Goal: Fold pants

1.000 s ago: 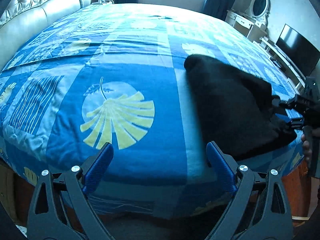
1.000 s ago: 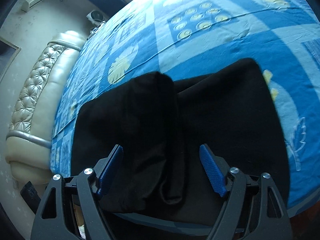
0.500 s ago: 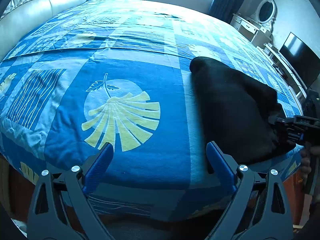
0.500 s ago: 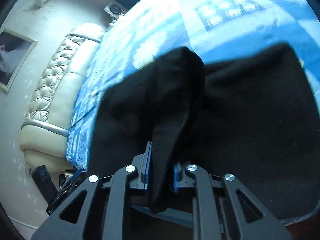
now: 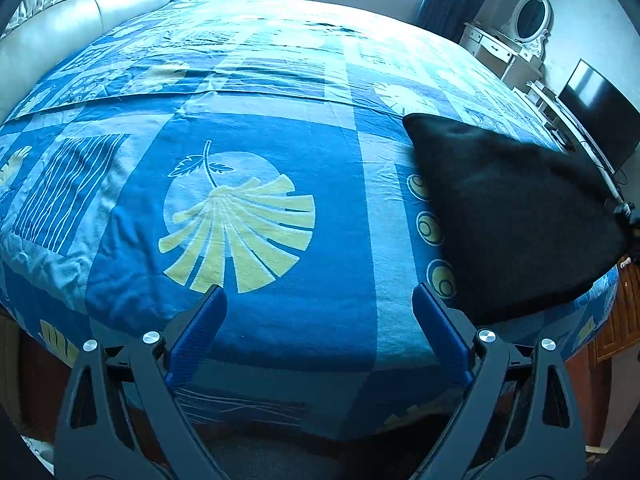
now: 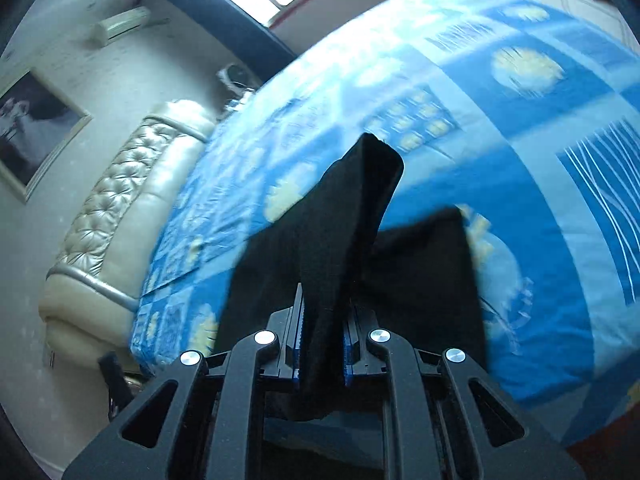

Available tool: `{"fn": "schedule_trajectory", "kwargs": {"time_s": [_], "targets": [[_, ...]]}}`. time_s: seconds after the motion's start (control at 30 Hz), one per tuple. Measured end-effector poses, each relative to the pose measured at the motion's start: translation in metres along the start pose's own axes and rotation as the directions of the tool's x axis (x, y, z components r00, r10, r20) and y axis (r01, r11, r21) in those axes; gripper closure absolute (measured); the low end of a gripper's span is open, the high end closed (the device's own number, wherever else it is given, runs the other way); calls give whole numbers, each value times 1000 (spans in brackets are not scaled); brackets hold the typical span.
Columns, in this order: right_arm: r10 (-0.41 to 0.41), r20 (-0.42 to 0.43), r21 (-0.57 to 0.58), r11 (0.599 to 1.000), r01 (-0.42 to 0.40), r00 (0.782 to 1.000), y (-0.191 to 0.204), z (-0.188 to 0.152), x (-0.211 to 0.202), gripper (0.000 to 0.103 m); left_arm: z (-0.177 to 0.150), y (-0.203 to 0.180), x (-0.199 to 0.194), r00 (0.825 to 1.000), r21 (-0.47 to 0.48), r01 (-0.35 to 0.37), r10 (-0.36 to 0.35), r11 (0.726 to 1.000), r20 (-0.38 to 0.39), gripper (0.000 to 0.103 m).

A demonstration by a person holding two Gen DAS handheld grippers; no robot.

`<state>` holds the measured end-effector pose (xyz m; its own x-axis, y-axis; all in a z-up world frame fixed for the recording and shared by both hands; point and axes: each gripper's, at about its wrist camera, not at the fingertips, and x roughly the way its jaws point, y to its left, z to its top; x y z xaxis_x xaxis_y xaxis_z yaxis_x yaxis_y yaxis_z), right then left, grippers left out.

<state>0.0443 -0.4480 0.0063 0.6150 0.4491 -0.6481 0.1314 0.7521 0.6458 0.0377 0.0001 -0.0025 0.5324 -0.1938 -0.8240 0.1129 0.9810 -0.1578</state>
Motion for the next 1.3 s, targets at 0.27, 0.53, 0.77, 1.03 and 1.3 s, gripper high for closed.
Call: {"fn": "schedule_trajectory", "kwargs": {"time_s": [0.27, 0.53, 0.77, 1.03, 1.3], "targets": [[-24, -51, 123, 992, 30, 998, -55, -20, 32, 89, -2, -3, 1, 1000, 9, -4, 4, 1000, -5, 9], [42, -33, 177, 984, -36, 999, -71, -25, 36, 89, -3, -2, 4, 1000, 12, -13, 13, 1000, -13, 9], [77, -15, 208, 976, -72, 997, -91, -28, 23, 89, -4, -5, 5, 1000, 27, -21, 22, 999, -13, 9], [57, 9, 245, 968, -57, 998, -110, -31, 4, 89, -5, -9, 3, 1000, 45, -17, 18, 999, -14, 9], [-116, 41, 266, 959, 102, 992, -119, -31, -32, 62, -8, -17, 1, 999, 52, 36, -34, 998, -34, 9]]}}
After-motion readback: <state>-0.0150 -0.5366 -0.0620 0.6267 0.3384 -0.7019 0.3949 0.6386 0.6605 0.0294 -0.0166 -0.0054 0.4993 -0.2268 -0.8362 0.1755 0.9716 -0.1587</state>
